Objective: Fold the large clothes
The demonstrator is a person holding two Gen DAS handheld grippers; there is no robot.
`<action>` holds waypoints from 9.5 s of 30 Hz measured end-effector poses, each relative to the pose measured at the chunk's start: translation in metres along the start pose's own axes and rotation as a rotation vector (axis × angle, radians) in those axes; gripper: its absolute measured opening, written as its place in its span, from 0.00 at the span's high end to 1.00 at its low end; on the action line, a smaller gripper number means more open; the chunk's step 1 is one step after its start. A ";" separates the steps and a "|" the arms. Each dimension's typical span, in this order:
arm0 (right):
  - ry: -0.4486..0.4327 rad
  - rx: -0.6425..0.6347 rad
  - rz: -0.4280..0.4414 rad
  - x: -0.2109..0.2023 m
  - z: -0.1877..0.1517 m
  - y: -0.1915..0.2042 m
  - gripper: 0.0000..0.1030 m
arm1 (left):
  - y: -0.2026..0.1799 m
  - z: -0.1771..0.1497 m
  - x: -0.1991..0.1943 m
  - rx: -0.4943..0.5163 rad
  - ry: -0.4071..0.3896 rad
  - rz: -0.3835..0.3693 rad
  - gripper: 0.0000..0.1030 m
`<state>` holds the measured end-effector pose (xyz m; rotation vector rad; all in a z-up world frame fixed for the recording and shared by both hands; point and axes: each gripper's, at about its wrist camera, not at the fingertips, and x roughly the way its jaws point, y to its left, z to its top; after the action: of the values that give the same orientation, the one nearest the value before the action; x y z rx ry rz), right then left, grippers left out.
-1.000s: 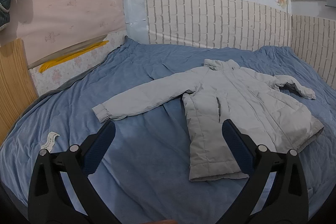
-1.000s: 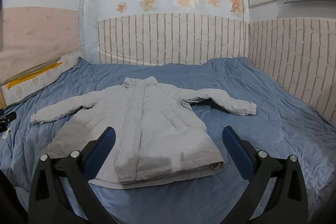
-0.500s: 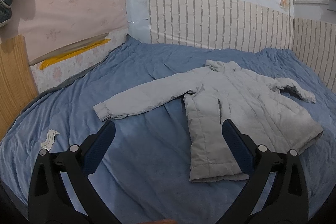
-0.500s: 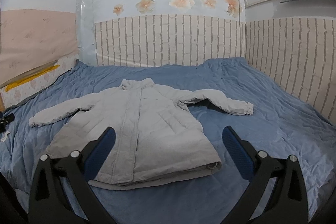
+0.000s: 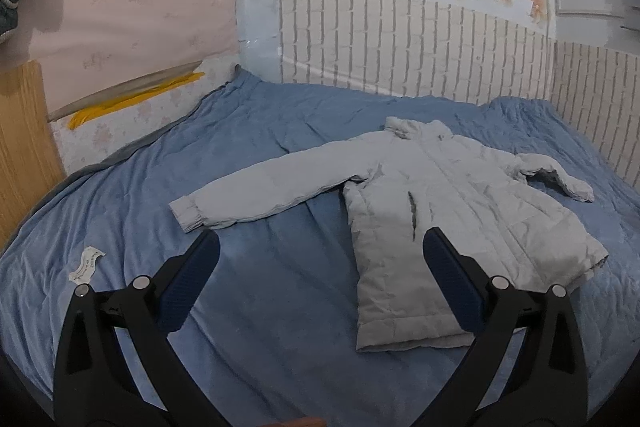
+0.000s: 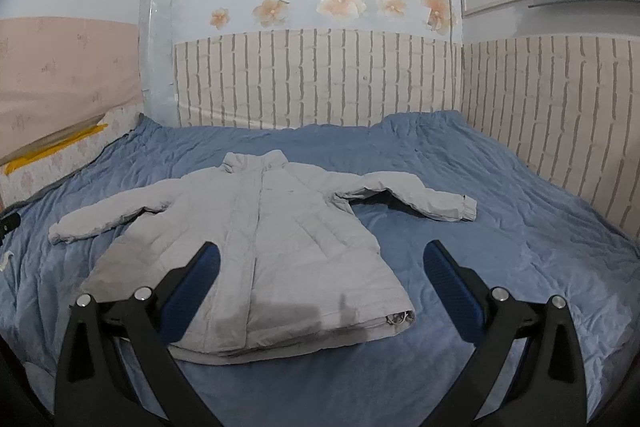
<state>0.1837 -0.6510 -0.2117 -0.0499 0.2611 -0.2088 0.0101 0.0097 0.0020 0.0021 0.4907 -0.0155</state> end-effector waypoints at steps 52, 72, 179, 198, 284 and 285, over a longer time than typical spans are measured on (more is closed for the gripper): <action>-0.097 -0.084 -0.031 -0.037 0.052 0.010 0.01 | 0.002 0.037 -0.032 -0.117 -0.123 0.082 0.03; -0.051 -0.048 -0.013 -0.051 0.065 0.020 0.02 | 0.009 0.051 -0.058 -0.104 -0.093 0.133 0.03; 0.211 0.040 -0.131 0.230 0.055 -0.078 0.02 | -0.306 0.200 0.410 0.216 0.049 -0.366 0.03; 0.403 0.058 -0.081 0.250 0.005 -0.096 0.02 | 0.054 0.028 0.136 -0.158 0.233 0.173 0.03; 0.287 0.156 -0.065 0.175 0.057 -0.125 0.11 | -0.025 0.155 0.177 -0.033 0.019 0.071 0.06; 0.295 0.161 -0.071 0.182 0.054 -0.130 0.11 | -0.024 0.155 0.183 -0.033 0.022 0.073 0.05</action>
<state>0.3443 -0.8156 -0.1952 0.1325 0.5355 -0.3080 0.2442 -0.0183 0.0526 -0.0123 0.5127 0.0639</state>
